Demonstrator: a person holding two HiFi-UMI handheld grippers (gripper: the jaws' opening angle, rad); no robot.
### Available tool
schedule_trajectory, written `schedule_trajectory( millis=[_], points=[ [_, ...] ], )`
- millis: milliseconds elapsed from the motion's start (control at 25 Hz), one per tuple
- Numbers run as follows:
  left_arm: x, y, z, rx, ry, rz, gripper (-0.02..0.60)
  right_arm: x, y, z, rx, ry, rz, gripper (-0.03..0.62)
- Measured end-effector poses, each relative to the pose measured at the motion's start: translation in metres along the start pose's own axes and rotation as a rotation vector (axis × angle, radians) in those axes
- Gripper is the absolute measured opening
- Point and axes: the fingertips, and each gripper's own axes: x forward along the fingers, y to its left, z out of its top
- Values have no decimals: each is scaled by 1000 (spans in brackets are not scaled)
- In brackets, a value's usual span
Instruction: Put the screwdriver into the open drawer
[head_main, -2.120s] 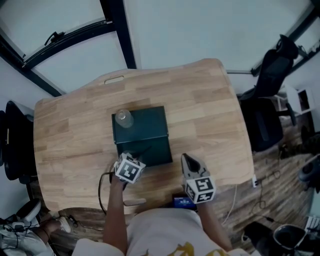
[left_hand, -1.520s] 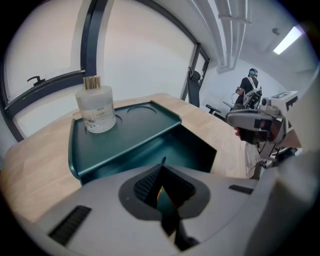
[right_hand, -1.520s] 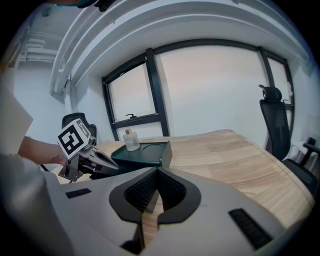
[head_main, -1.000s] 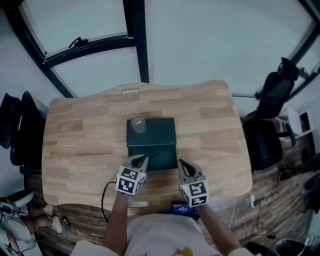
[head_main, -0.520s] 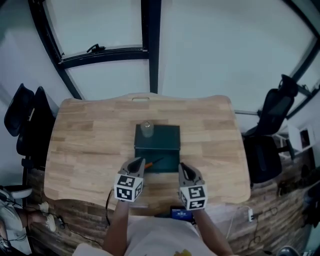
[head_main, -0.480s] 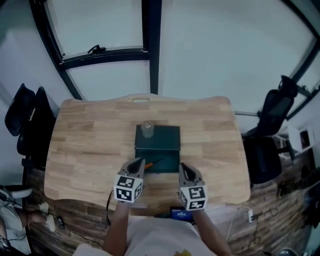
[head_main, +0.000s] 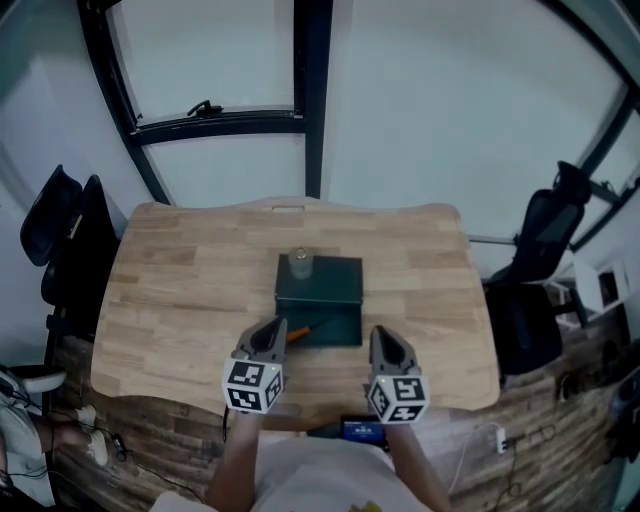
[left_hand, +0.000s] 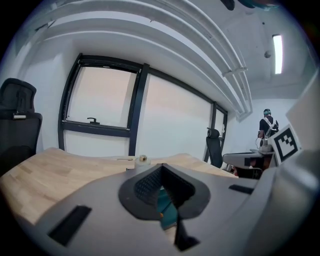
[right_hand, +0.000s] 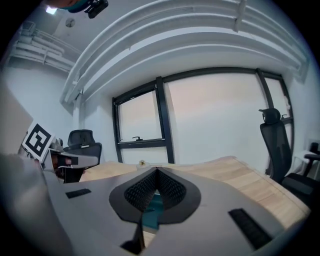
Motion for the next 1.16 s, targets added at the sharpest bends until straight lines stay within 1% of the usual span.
schedule_trajectory(
  millis=[80, 320, 680, 880, 1040, 1160],
  points=[
    [-2, 0, 0, 4, -2, -1, 0, -2, -1, -4, -15, 11, -17, -2],
    [-1, 1, -5, 21, 9, -7, 0, -3, -2, -5, -21, 20, -21, -2],
    [7, 7, -7, 25, 33, -8, 0, 10, 13, -5, -32, 33, 30, -2],
    [10, 6, -6, 21, 38, -30, 0, 16, 11, -12, -24, 41, 27, -2],
    [12, 3, -6, 16, 39, -36, 0, 15, 16, -6, -42, 44, 45, -2],
    [15, -2, -5, 16, 39, -51, 0, 15, 13, -7, -35, 41, 46, -2]
  ],
)
